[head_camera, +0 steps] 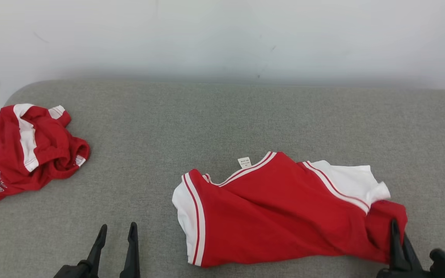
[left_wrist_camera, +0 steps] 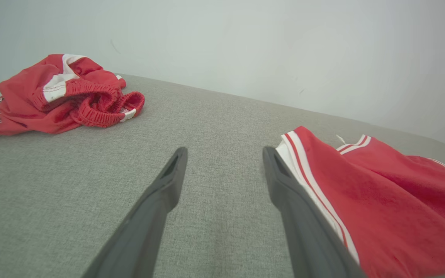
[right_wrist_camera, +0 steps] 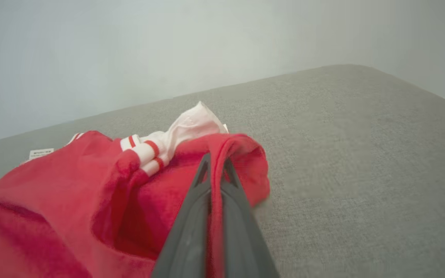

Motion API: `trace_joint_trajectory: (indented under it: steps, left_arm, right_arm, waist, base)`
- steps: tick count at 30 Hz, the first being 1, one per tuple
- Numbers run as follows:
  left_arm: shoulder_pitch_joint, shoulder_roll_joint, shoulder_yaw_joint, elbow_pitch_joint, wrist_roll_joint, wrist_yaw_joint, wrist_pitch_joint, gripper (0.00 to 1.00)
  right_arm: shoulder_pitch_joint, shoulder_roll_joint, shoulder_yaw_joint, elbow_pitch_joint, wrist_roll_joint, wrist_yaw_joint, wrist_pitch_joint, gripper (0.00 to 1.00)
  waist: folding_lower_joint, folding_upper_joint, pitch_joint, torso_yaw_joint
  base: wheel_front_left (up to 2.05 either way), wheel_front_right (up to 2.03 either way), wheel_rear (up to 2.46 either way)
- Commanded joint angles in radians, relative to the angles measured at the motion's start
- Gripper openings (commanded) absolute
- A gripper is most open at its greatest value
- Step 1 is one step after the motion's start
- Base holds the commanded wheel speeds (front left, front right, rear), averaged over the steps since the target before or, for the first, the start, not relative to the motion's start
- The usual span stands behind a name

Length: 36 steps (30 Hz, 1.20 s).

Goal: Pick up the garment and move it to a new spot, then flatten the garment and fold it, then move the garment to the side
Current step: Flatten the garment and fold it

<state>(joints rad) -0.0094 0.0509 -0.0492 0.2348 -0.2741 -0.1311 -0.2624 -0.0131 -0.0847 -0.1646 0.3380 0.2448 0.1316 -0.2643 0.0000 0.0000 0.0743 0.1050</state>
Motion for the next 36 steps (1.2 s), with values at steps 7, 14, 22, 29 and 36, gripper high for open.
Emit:
trace_joint_trajectory:
  steps: [7,14,22,29,36]
  left_arm:
    - [0.016,-0.001,0.01,0.003,0.0,0.001,-0.001,1.0]
    - [0.033,-0.001,0.029,-0.004,0.0,0.001,-0.001,1.0]
    - [0.028,-0.001,0.031,-0.003,0.005,0.001,-0.001,1.0]
    - [0.027,-0.001,0.024,0.0,0.005,0.001,-0.001,1.0]
    - [0.032,-0.001,0.034,0.002,0.006,0.001,-0.001,1.0]
  right_arm:
    - [-0.006,0.005,-0.051,-0.007,-0.028,-0.002,-0.002,1.0]
    - [0.007,0.015,-0.063,-0.096,-0.043,-0.002,-0.002,1.0]
    - [-0.109,-0.044,-0.023,0.103,-0.05,-0.002,0.016,1.0]
    - [-0.215,-0.072,0.005,0.304,-0.04,-0.002,0.033,1.0]
    - [-0.31,-0.09,0.05,0.467,-0.029,-0.002,0.023,0.0]
  waist:
    - [0.0,0.0,-0.021,0.018]
    - [0.0,0.0,-0.035,0.015]
    - [0.0,0.0,-0.043,0.018]
    - [0.0,0.0,-0.045,0.039]
    - [0.0,0.0,-0.04,0.062]
  base:
    - [0.0,0.0,0.0]
    - [0.0,0.0,0.0]
    - [0.0,0.0,0.0]
    - [0.0,0.0,0.0]
    - [0.0,0.0,0.0]
